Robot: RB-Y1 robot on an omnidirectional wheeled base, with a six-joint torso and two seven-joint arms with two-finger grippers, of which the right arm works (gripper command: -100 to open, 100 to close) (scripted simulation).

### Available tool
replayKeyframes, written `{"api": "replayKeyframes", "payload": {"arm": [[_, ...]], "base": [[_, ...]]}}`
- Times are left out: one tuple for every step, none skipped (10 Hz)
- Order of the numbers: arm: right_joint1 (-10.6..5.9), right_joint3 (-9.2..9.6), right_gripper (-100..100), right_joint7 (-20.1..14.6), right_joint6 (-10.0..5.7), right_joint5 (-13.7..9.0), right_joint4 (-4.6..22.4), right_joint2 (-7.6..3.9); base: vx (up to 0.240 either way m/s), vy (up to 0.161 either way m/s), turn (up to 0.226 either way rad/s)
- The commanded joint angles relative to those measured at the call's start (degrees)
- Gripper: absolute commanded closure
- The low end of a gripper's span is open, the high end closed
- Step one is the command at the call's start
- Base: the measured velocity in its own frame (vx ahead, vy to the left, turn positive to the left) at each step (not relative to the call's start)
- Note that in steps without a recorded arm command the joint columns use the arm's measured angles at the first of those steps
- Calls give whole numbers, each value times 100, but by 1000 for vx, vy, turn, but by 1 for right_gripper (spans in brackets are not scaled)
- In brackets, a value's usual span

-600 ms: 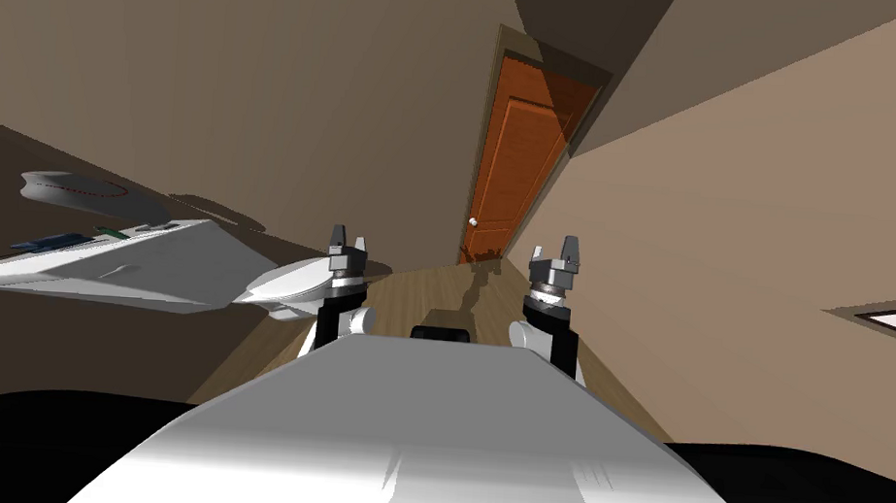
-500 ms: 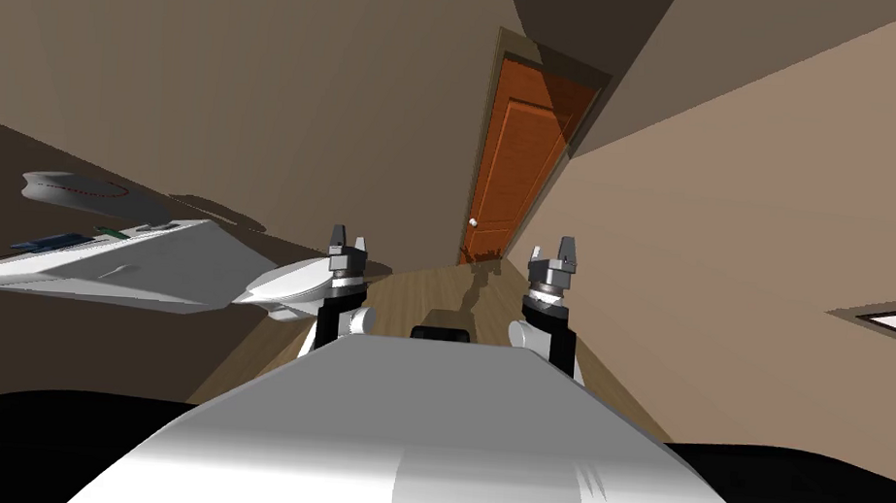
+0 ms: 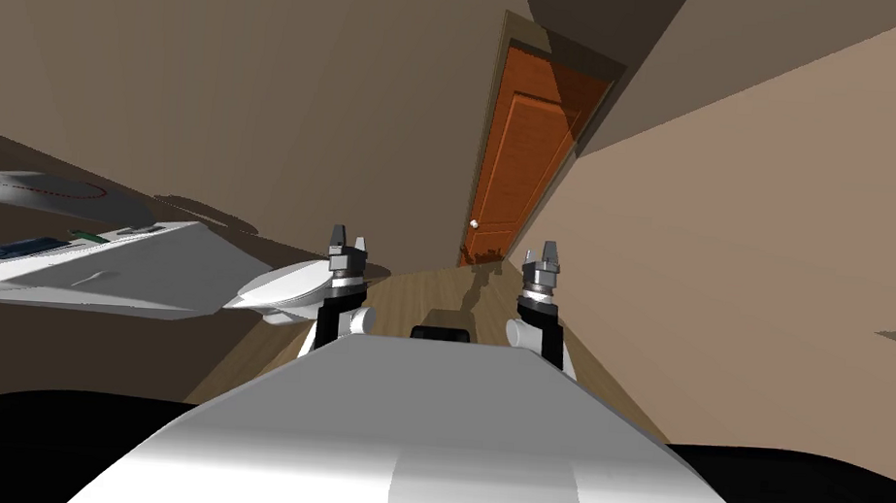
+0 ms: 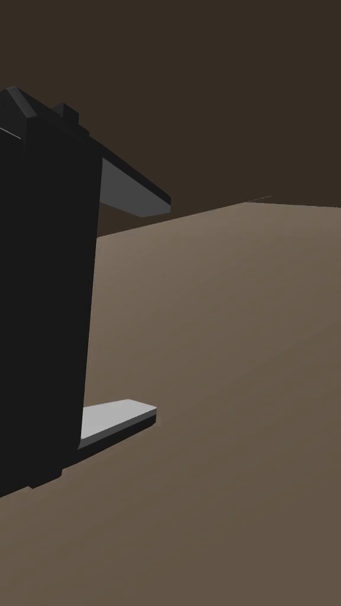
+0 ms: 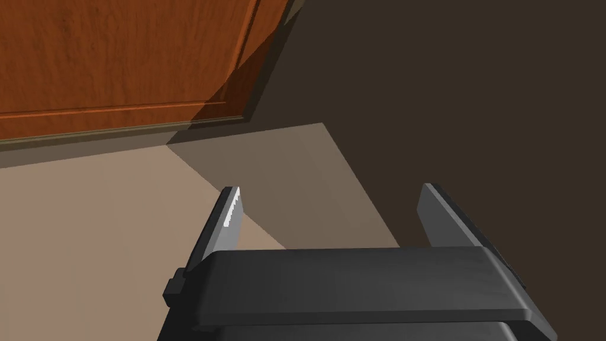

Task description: Pull the door open

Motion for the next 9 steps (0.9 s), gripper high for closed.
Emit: {"api": "replayKeyframes", "payload": {"arm": [[-79, -26, -100, 94, -55, 46, 183, -38], [-111, -35, -100, 144, -82, 73, 272, -57], [-142, -43, -100, 194, -109, 101, 361, -76], [-182, -54, -100, 257, -143, 135, 472, -96], [-221, -65, -100, 319, -177, 169, 583, -116], [-260, -76, -100, 382, -210, 203, 694, -136], [-300, -87, -100, 445, -244, 237, 804, -156], [-339, -98, -100, 507, -278, 271, 915, -175], [-380, -109, -100, 573, -313, 307, 1032, -195]], "base": [[81, -24, 12], [68, -18, 13], [64, -15, 13], [69, -18, 13], [79, -21, 15], [87, -16, 15], [98, -6, 14], [89, -19, 11], [83, -18, 16]]}}
